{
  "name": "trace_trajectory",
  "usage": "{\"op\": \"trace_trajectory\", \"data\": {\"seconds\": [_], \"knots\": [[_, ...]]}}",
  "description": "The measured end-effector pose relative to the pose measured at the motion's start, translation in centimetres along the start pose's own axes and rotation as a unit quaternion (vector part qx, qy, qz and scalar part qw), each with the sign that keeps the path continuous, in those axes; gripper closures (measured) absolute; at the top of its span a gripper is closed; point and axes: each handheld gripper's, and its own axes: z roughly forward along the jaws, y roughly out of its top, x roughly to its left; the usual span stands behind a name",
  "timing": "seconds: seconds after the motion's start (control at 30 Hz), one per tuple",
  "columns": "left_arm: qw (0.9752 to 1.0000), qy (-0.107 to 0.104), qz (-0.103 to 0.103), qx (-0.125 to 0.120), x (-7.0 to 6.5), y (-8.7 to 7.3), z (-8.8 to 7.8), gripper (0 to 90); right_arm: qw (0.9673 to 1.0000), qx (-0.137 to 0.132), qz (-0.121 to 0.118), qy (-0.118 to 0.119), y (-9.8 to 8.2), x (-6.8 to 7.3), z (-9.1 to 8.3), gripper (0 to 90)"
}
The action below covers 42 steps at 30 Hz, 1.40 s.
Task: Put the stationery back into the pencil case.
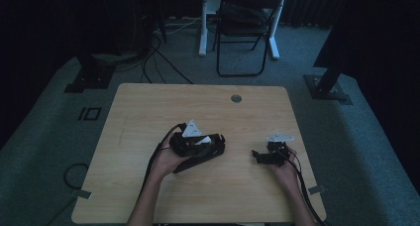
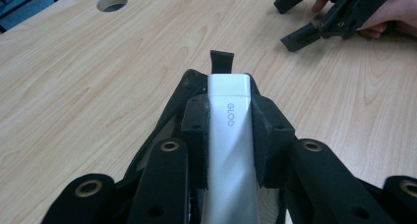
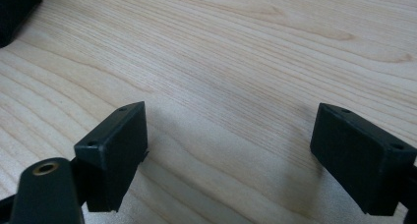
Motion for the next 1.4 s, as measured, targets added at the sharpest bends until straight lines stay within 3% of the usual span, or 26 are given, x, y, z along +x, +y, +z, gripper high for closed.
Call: {"op": "trace_trajectory", "data": {"seconds": [1.07,1.4], "knots": [[0.9992,0.019,-0.001,0.036,0.9,-1.3,1.5,70.8,1.0000,0.000,-0.001,0.000,0.0,0.0,0.0,14.1],[0.9987,0.015,-0.005,0.048,1.0,-1.9,2.1,70.7,1.0000,0.000,-0.001,0.000,0.0,0.0,0.0,14.1]]}}
